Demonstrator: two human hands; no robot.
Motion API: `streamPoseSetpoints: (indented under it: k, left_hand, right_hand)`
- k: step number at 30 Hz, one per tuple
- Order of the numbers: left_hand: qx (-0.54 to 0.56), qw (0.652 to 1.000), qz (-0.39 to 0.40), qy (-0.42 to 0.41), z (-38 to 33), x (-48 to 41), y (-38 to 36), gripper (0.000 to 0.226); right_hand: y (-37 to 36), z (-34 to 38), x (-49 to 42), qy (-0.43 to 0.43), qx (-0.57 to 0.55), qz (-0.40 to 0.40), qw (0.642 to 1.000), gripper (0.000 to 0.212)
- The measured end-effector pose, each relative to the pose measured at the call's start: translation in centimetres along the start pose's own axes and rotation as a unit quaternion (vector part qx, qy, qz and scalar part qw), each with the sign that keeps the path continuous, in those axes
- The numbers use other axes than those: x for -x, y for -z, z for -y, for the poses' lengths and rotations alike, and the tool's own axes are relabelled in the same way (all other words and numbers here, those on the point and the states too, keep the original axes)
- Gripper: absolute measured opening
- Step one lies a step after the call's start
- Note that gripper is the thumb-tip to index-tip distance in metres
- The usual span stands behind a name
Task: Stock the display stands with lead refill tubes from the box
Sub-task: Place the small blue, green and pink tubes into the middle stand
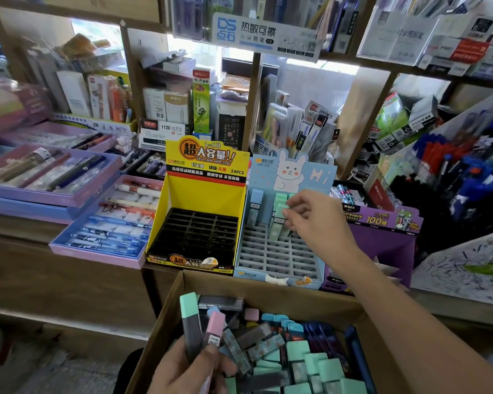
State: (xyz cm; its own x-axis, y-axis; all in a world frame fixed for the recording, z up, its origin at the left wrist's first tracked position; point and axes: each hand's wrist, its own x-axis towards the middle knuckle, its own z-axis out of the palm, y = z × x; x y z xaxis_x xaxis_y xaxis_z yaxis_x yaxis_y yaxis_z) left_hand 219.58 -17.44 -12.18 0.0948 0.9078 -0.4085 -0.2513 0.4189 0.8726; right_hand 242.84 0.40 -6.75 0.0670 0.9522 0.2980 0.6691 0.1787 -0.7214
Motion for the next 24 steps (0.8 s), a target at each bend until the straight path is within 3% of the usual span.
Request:
streamPoseSetpoints:
  k: [4,8,11,18,24]
  left_hand:
    - [0.028,0.999,-0.012,-0.014,0.0,0.1,0.0,0.022]
    - [0.018,0.999,-0.026,-0.018,0.3,0.0,0.3,0.016]
    - [0.006,0.999,-0.036,-0.015,0.8,-0.2,0.3,0.016]
    - [0.090,0.995,-0.018,0.048,0.6,-0.5,0.2,0.023]
    - [0.091,0.995,-0.006,0.044,0.0,-0.1,-0.2,0.021]
  right_hand:
    - [-0.1,0.1,0.1,0.000,0.007,-0.002,1.000,0.005]
    - [0.3,0.3,1.1,0.000,0.018,-0.017,1.000,0.022]
    - [0.4,1.3,3.1,0.019,0.001,-0.034,0.999,0.013]
    - [-1.7,2.6,10.3,-0.043,-0.143,0.202,0.968,0.010]
    - [-3.5,2.9,13.1,-0.116,-0.235,0.295,0.919,0.013]
